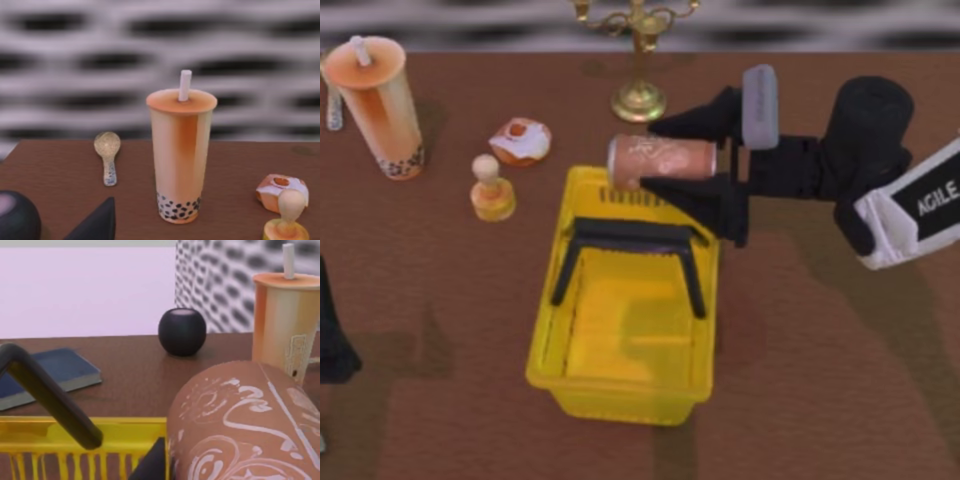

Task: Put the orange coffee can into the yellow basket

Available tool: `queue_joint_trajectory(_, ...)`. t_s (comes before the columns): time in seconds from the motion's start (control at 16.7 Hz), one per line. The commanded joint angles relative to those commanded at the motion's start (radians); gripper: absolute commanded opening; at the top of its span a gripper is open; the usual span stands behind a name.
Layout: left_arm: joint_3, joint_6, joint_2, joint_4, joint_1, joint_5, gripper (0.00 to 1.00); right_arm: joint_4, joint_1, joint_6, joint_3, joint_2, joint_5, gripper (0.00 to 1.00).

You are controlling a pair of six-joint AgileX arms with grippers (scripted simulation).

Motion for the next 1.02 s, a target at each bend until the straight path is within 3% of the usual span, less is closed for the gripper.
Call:
queue_joint_trajectory(0.42,0.0,0.0,0.0,0.0,0.0,0.0,1.0,0.0,0.0,0.0,0.0,0.0,0.0,1.0)
queue_joint_trajectory(0.66,0.023,0.011,0.023,-0.016,-0.011,0.004,1.0,-0.023,-0.006,-0.005,-0.018,-0.041,0.017,1.0)
queue_joint_trajectory(0.84,0.12,0.059,0.12,-0.081,-0.051,0.018,1.0,-0.087,-0.017,-0.012,-0.093,-0.156,0.066,1.0)
queue_joint_trajectory(1.02,0.279,0.141,0.29,-0.193,-0.113,0.032,1.0,-0.192,-0.042,-0.02,-0.212,-0.346,0.154,1.0)
